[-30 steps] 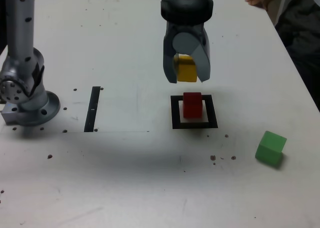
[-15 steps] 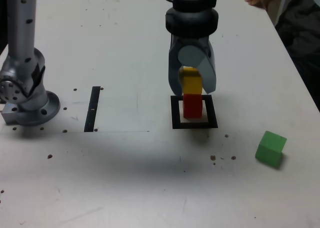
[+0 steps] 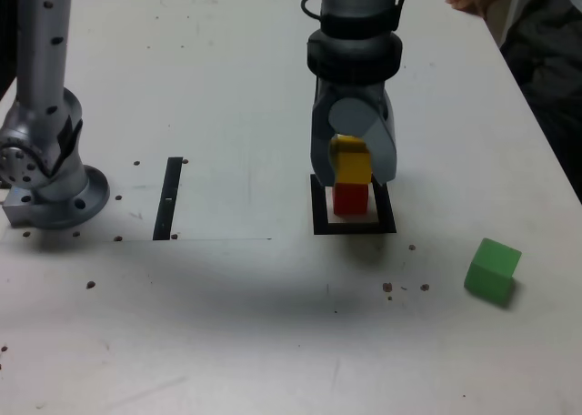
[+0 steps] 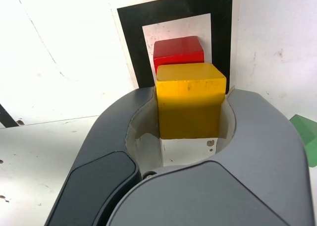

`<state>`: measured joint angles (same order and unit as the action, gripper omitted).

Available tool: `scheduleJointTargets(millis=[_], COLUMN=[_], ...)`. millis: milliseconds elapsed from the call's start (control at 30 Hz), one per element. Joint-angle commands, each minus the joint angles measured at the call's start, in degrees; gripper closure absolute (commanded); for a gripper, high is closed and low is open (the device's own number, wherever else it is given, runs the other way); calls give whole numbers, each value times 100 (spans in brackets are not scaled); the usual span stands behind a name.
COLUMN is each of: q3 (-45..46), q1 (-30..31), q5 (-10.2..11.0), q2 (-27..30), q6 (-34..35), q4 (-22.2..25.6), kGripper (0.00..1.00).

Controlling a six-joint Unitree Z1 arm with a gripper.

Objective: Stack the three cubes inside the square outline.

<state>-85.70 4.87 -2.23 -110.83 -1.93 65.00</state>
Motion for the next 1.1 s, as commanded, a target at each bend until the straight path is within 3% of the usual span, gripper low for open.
scheduleJointTargets(millis=[0, 100, 533, 867, 1067], q3=[31, 63, 139, -1, -732], q1=[5, 5, 5, 22, 282], q5=[-5, -6, 27, 645, 987], q2=[-22, -29, 4, 380, 298], q6=[8, 8, 8, 176, 189], q4=[-24, -42, -35, 332, 861], kGripper=[20, 2, 1, 0, 0])
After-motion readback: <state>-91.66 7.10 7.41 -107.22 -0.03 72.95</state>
